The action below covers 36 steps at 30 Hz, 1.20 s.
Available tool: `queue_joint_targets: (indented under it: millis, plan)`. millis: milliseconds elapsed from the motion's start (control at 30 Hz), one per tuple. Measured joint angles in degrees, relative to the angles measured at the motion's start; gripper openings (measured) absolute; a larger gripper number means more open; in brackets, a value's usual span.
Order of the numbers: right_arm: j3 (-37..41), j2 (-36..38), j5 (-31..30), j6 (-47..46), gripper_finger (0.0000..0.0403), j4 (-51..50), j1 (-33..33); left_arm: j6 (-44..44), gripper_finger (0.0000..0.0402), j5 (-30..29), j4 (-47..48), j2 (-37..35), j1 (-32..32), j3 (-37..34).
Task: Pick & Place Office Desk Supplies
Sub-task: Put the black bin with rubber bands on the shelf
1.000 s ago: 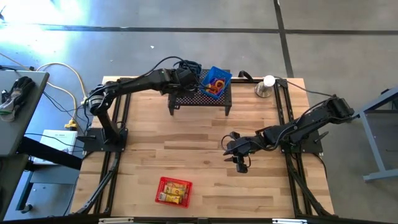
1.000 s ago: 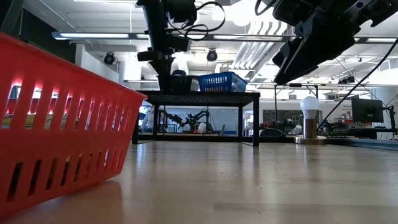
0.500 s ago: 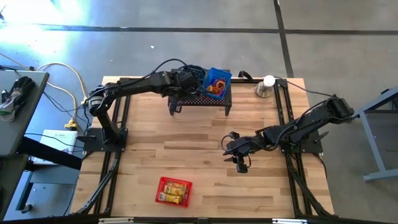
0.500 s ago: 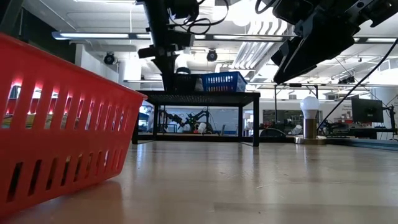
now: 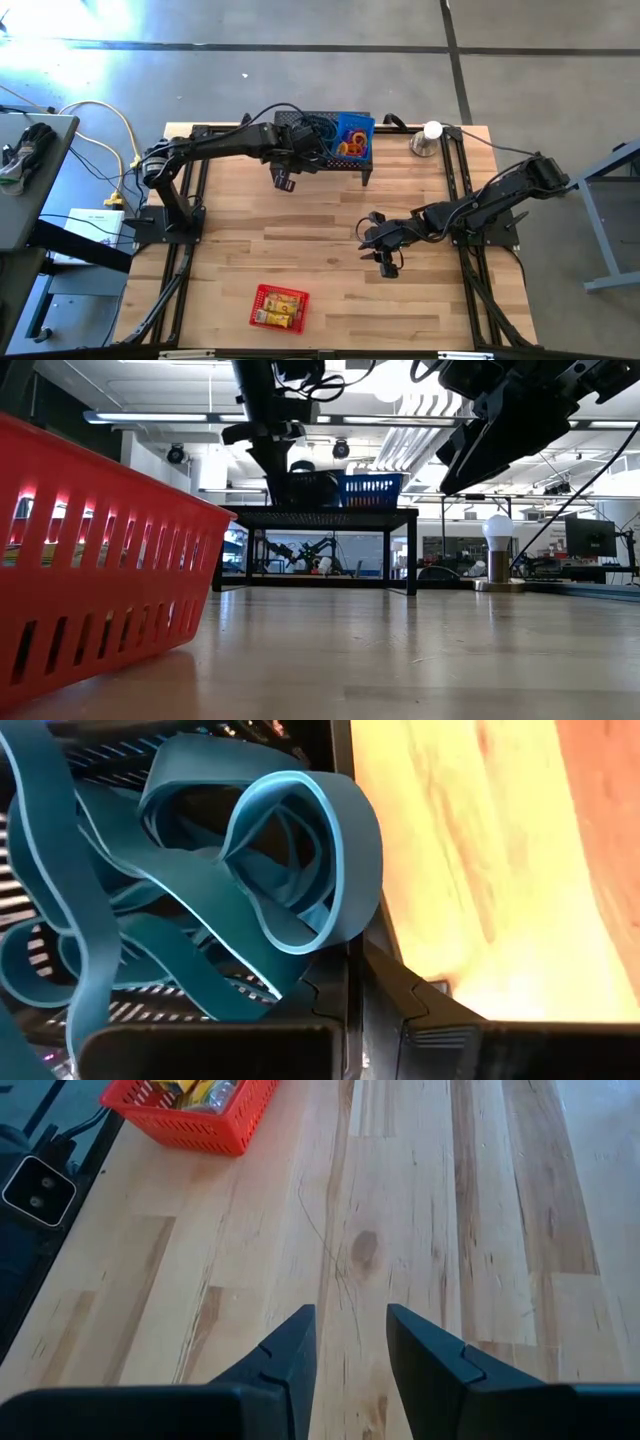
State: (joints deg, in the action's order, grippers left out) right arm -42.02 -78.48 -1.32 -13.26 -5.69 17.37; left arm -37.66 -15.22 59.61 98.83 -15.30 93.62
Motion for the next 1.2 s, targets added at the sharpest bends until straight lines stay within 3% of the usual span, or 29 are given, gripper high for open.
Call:
queue_joint_targets:
  millis: [433,667,1067,1200]
  plan:
    - [0.0,0.0,-0.02,-0.17,0.0111,-0.04,0.0,2.05,0.0007,-0.07,0.11,0.0,0.18,-0.04]
    - [0.0,0.0,-0.02,-0.2,0.0111,-0.04,0.0,3.11,0.0016,-4.47,-0.01,0.02,-0.45,-0.09]
    - [0.0,0.0,-0.02,-0.19,0.0111,-0.04,0.0,3.26,0.0019,-4.82,-2.41,0.04,0.63,-0.13]
    - [0.0,0.02,-0.04,-0.2,0.0111,0.06,0.0,4.51,0.0019,-9.33,-2.98,0.07,0.63,-0.15]
